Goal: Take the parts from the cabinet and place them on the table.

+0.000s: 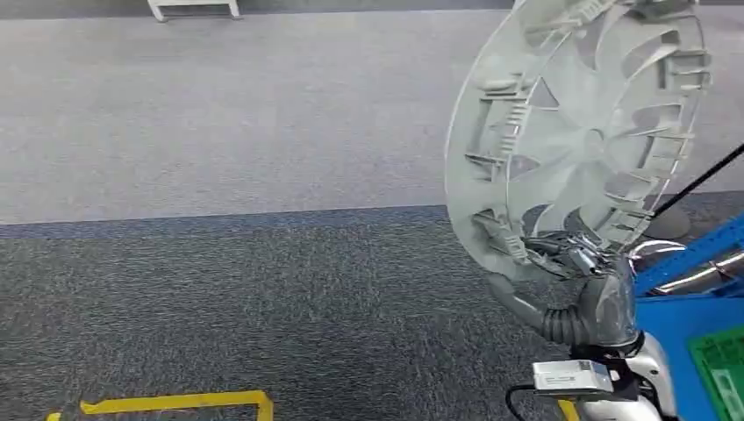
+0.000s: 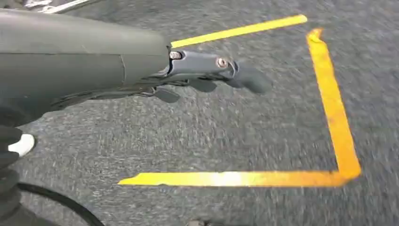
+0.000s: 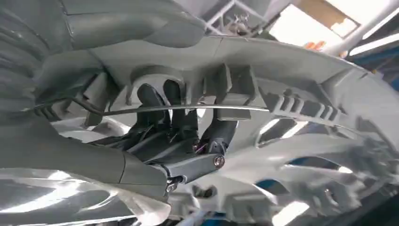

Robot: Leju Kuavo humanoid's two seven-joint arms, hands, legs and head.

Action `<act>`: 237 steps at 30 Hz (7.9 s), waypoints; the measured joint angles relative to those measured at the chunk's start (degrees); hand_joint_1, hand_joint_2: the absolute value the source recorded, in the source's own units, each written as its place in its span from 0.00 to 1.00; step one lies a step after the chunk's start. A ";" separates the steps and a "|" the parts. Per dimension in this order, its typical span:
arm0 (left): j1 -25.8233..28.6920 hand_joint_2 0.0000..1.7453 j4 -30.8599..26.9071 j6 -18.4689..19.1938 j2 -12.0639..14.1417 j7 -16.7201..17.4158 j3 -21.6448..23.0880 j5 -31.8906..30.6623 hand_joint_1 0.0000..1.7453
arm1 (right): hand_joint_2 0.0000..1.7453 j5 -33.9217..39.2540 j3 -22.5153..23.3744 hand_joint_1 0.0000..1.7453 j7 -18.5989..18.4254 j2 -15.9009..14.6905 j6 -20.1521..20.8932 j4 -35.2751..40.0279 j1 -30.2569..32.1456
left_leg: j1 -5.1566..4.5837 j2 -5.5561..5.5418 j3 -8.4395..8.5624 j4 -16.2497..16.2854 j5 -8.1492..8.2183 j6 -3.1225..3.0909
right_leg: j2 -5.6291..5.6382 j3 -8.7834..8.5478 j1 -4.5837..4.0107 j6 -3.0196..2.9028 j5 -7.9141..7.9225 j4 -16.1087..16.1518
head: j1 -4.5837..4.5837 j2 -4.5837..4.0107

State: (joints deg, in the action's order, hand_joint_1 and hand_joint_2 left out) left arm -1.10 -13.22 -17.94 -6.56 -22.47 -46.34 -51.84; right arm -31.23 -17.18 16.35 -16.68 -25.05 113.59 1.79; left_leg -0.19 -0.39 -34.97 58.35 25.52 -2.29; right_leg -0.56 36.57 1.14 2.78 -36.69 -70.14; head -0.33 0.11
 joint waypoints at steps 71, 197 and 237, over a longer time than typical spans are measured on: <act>2.77 1.00 -14.40 8.74 -7.17 -2.41 -18.27 -1.01 0.00 | 1.00 -3.06 5.64 1.00 0.13 -0.04 -2.12 4.68 9.72 | -0.15 -3.48 1.08 0.41 1.04 1.34 | 2.56 -4.20 -0.13 -0.74 7.71 11.40 | 0.11 0.00; 0.67 1.00 -11.45 6.97 -6.45 -5.62 -25.64 -13.60 0.00 | 1.00 -5.86 6.08 1.00 0.11 -0.98 -2.40 5.57 12.04 | 0.19 -5.38 1.14 0.54 1.41 1.87 | 2.24 -4.63 0.43 -1.22 7.91 12.07 | 0.33 0.00; 0.02 1.00 -10.19 6.84 -5.84 -5.71 -26.32 -14.27 0.00 | 1.00 -5.81 6.12 1.00 0.11 -1.09 -2.34 5.64 12.25 | 0.22 -0.35 0.18 5.50 2.26 1.97 | -0.03 -4.90 -0.01 -2.11 7.89 12.03 | -0.20 0.00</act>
State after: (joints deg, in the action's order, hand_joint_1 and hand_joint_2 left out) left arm -1.08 -23.41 -11.10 -12.39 -28.17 -72.65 -66.12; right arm -37.05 -11.06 16.46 -17.77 -27.39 119.23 14.05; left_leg 0.04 -0.75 -34.79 63.85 27.78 -0.32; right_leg -0.59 31.67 1.13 0.67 -28.80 -58.11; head -0.52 0.11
